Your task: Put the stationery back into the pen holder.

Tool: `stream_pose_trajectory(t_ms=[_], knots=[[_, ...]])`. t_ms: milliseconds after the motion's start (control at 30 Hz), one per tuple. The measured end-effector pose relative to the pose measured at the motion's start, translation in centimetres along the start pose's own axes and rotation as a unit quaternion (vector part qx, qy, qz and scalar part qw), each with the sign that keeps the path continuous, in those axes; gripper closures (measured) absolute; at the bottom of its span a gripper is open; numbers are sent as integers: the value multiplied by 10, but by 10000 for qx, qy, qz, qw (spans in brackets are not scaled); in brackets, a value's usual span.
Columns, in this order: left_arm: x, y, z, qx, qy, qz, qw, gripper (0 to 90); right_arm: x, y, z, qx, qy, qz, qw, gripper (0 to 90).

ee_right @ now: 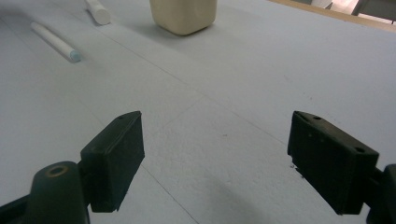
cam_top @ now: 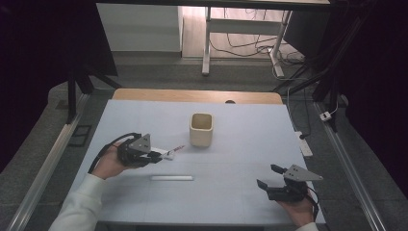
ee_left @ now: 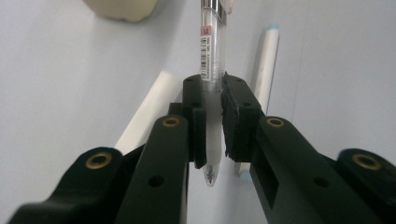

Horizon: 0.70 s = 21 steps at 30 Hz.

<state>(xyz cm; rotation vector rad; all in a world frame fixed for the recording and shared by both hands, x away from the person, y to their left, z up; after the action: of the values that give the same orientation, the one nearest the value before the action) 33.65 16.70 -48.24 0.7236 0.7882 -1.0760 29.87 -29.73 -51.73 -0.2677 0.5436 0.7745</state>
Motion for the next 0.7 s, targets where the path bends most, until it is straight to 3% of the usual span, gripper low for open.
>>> stream_pose_trajectory(t_ms=[433, 533, 700], knots=[[20, -10, 41, -358, 187, 45, 9992, 798, 8, 24, 22, -292, -139, 293, 9990, 204], [25, -10, 49, -433, 280, 31, 9987, 797, 12, 35, 32, -471, -88, 408, 9980, 222], [37, -14, 65, -392, 403, 46, 9984, 797, 18, 55, 55, -726, -177, 643, 9951, 248]])
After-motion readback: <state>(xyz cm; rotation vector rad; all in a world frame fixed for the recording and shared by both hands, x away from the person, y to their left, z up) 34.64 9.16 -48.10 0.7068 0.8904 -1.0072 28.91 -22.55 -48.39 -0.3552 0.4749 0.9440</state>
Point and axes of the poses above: each handheld gripper's, and its own axes: x roughly forward along the jaws, z roughly out of its top, y roughly to its left, the point moved 3 cm from there along x, roughly forward along the jaws, and after that the axes turned 5 degrees about y, right-handed, at the moved point
